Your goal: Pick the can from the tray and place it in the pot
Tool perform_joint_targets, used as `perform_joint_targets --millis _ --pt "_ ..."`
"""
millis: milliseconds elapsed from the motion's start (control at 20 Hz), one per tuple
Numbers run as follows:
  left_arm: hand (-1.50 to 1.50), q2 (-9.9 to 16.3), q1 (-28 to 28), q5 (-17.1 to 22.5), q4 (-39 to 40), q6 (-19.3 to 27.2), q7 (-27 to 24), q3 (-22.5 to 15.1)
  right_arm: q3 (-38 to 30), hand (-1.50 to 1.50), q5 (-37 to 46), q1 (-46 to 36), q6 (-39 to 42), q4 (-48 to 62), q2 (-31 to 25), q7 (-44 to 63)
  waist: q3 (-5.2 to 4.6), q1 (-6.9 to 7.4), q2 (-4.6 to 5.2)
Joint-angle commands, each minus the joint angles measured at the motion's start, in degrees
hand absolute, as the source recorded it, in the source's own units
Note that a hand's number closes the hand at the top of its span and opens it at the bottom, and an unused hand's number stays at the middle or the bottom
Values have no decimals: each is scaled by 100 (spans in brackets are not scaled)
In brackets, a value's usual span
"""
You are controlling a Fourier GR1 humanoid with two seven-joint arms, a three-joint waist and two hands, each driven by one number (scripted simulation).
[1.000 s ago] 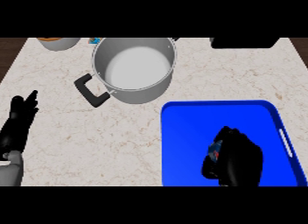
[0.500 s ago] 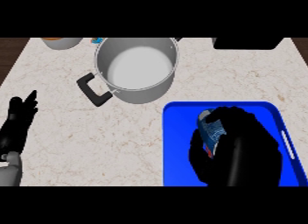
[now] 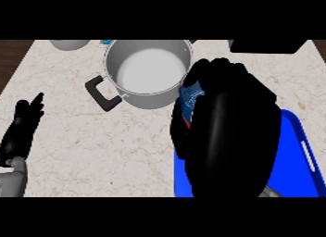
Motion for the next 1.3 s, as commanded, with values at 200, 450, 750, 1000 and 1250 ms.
perform_joint_targets --millis 200,450,750,1000,1250 --pt "0 -63 -43 -8 129 -31 -205 -43 -974 150 -1430 -1804 67 1735 59 1108 -6 148 34" --pt "0 110 -408 102 298 -145 23 134 -1476 150 -1890 -2336 -638 3073 59 850 -3 132 73" --pt "0 -122 -279 -64 85 -18 85 -109 -1776 150 -2622 -2960 -1247 4706 59 506 1 224 80" --pt "0 35 -238 39 122 -182 -117 -1 -2032 150 -3172 -2785 -2190 5524 60 331 -1 358 133" --pt "0 -83 -502 -75 118 -75 115 -114 -1714 -150 -3862 -2553 -3208 6178 60 -29 6 380 141"
